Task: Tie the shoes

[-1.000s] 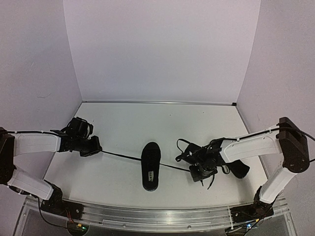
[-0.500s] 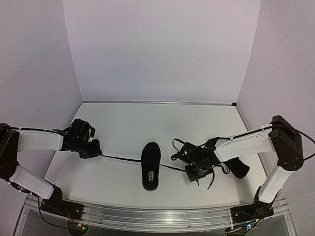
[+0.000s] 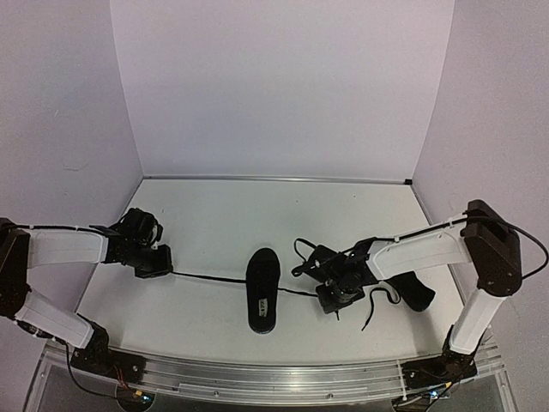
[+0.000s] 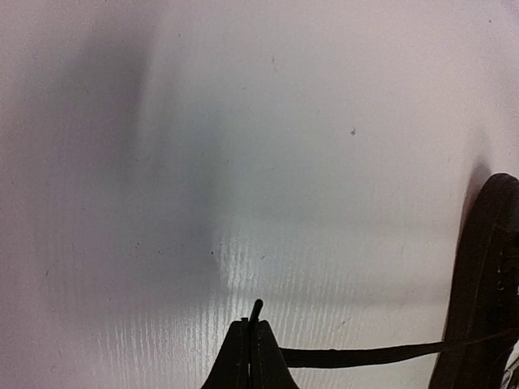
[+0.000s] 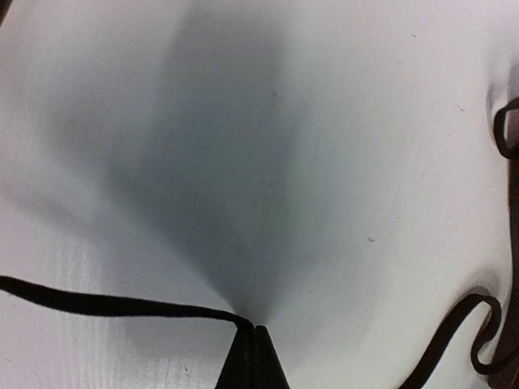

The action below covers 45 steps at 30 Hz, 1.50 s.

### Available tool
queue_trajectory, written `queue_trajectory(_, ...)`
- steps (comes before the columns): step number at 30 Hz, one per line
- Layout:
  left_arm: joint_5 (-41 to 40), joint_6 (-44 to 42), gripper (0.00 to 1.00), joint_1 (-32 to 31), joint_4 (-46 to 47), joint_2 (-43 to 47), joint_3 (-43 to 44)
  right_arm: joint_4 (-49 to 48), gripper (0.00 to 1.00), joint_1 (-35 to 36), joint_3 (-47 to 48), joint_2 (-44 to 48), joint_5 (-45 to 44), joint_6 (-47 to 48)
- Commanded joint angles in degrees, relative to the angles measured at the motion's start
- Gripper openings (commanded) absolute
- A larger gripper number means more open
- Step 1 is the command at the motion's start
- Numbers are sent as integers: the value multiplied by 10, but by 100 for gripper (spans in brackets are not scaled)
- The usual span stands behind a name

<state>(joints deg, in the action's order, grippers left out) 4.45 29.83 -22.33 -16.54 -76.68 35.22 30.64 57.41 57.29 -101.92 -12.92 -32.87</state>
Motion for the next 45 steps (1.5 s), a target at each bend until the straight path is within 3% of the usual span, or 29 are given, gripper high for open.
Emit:
queue_trajectory(1, -6, 1, 0, 1, -20, 73, 49, 29, 0, 0, -9, 100, -65, -43)
queue_trajectory(8, 1, -9, 0, 0, -61, 86, 108, 61, 0, -17, -5, 147, -94, -45)
queue_trajectory(18, -78, 16, 0, 15, -88, 97, 91, 91, 0, -18, -60, 146, -104, -92)
queue_trajectory(27, -105, 12, 0, 33, -102, 52, 79, 99, 0, -18, -57, 100, -103, -100)
queue_trajectory(35, 38, -49, 0, 19, -46, -1, 59, 10, 0, -18, -38, 60, -6, -25)
queue_trajectory(39, 53, -44, 7, 16, -32, -24, 51, 1, 12, -17, -12, 33, 11, 0)
queue_trajectory(41, 53, -41, 14, 16, -32, -32, 51, 1, 26, -17, -4, 29, 14, 8)
queue_trajectory(43, 54, -39, 28, 16, -33, -34, 53, 2, 44, -17, 2, 34, 16, 12)
queue_trajectory(45, 46, -36, 53, 16, -41, -24, 61, 2, 66, -18, 9, 47, 19, 15)
